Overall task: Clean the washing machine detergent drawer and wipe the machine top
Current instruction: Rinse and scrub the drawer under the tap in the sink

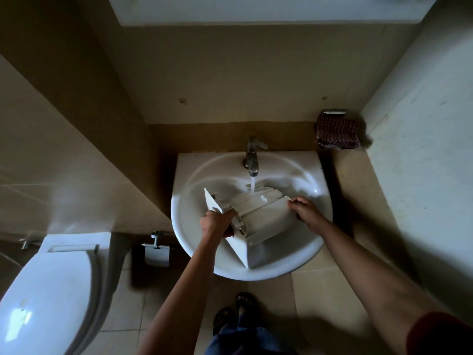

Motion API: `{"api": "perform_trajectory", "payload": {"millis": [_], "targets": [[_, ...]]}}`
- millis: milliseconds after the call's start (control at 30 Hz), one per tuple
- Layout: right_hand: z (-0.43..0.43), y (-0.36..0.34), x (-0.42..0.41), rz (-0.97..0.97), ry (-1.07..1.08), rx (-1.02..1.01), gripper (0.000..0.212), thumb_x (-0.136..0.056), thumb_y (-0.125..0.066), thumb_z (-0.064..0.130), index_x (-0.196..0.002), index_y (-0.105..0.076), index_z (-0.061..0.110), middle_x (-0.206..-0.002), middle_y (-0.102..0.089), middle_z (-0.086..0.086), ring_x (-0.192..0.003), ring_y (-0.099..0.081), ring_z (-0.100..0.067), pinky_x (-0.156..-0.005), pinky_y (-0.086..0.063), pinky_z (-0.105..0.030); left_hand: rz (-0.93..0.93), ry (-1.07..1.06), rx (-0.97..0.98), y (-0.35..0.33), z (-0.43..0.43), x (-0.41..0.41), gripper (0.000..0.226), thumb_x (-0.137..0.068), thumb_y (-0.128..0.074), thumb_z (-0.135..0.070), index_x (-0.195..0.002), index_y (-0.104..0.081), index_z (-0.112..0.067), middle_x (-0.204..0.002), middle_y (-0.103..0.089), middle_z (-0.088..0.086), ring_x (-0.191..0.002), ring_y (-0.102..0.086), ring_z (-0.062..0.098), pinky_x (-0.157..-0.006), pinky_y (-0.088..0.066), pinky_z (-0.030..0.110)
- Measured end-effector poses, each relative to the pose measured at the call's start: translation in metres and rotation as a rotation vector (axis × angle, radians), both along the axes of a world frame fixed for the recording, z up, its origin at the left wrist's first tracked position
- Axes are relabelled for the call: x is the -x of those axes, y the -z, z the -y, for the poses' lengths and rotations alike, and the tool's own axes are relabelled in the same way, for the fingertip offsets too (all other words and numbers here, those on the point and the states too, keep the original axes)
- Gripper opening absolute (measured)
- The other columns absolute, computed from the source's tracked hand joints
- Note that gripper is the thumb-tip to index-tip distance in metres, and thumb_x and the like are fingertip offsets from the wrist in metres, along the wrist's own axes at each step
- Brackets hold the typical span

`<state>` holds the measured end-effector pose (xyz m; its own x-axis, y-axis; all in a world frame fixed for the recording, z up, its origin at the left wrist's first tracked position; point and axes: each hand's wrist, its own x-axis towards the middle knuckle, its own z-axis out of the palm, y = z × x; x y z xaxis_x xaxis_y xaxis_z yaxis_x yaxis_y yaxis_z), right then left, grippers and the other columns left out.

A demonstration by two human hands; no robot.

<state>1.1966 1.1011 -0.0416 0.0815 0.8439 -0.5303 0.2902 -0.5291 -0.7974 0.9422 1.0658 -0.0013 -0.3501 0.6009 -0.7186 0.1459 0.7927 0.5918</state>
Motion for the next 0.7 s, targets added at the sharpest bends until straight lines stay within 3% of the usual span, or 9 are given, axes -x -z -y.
{"api": "perform_trajectory", "payload": {"millis": [167, 267, 333, 433, 533, 600, 700], "targets": [[0.004, 0.003, -0.001, -0.079, 0.029, -0.025, 0.029, -0.093, -0.056, 0.011, -0.066, -0.047, 0.018, -0.063, -0.036, 0.0, -0.057, -0.032, -0.009, -0.051, -0.024, -0.024, 0.105, -0.094, 0.003, -0.003, -0.003, 0.002, 0.058, -0.073, -0.08, -0.021, -0.115, -0.053, 0.008, -0.111, -0.061, 0.025, -0.097, -0.066, 0.037, -0.083, -0.057, 0.05], [0.005, 0.004, -0.001, -0.108, 0.039, -0.039, 0.028, -0.092, -0.057, 0.011, -0.067, -0.049, 0.018, -0.064, -0.04, 0.003, -0.06, -0.036, -0.007, -0.052, -0.026, -0.023, 0.116, -0.06, 0.027, -0.002, -0.004, 0.0, 0.044, -0.077, -0.074, -0.019, -0.111, -0.058, 0.005, -0.093, -0.061, 0.018, -0.081, -0.065, 0.03, -0.084, -0.057, 0.045], [0.006, 0.004, 0.0, -0.134, 0.069, -0.043, 0.027, -0.09, -0.059, 0.01, -0.066, -0.05, 0.018, -0.065, -0.041, 0.003, -0.061, -0.038, -0.006, -0.054, -0.027, -0.024, 0.135, -0.026, 0.022, -0.002, -0.003, -0.001, 0.037, -0.08, -0.068, -0.024, -0.105, -0.062, 0.003, -0.088, -0.064, 0.017, -0.079, -0.066, 0.031, -0.081, -0.056, 0.042], [0.009, 0.004, 0.001, -0.132, 0.09, -0.065, 0.031, -0.088, -0.061, 0.01, -0.061, -0.048, 0.019, -0.061, -0.042, 0.006, -0.062, -0.04, -0.008, -0.054, -0.029, -0.025, 0.04, 0.018, -0.006, -0.007, -0.003, -0.003, 0.05, -0.091, -0.052, -0.045, -0.112, -0.061, 0.0, -0.108, -0.063, 0.02, -0.099, -0.065, 0.035, -0.09, -0.054, 0.042], [0.007, -0.001, 0.002, 0.036, -0.071, -0.091, 0.029, -0.089, -0.062, 0.017, -0.062, -0.052, 0.018, -0.064, -0.05, 0.003, -0.068, -0.05, -0.013, -0.057, -0.039, -0.026, -0.127, 0.115, -0.022, -0.01, -0.005, 0.001, 0.061, -0.099, -0.033, -0.047, -0.124, -0.055, 0.005, -0.123, -0.058, 0.027, -0.114, -0.057, 0.039, -0.097, -0.048, 0.044], [0.001, -0.005, 0.005, 0.299, -0.155, -0.171, 0.018, -0.089, -0.064, 0.021, -0.074, -0.062, 0.012, -0.072, -0.06, -0.002, -0.072, -0.056, -0.016, -0.061, -0.041, -0.027, -0.16, 0.158, -0.064, -0.012, -0.005, 0.004, 0.061, -0.101, -0.03, -0.043, -0.12, -0.057, 0.007, -0.12, -0.059, 0.029, -0.111, -0.058, 0.039, -0.094, -0.049, 0.045], [-0.015, -0.014, 0.021, 0.507, -0.016, -0.402, 0.01, -0.086, -0.065, 0.012, -0.087, -0.064, 0.002, -0.081, -0.064, -0.005, -0.074, -0.056, -0.016, -0.062, -0.035, -0.02, -0.176, 0.205, -0.102, -0.009, -0.006, 0.01, 0.058, -0.101, -0.03, -0.041, -0.104, -0.064, 0.006, -0.111, -0.063, 0.029, -0.103, -0.061, 0.039, -0.088, -0.051, 0.042]]}}
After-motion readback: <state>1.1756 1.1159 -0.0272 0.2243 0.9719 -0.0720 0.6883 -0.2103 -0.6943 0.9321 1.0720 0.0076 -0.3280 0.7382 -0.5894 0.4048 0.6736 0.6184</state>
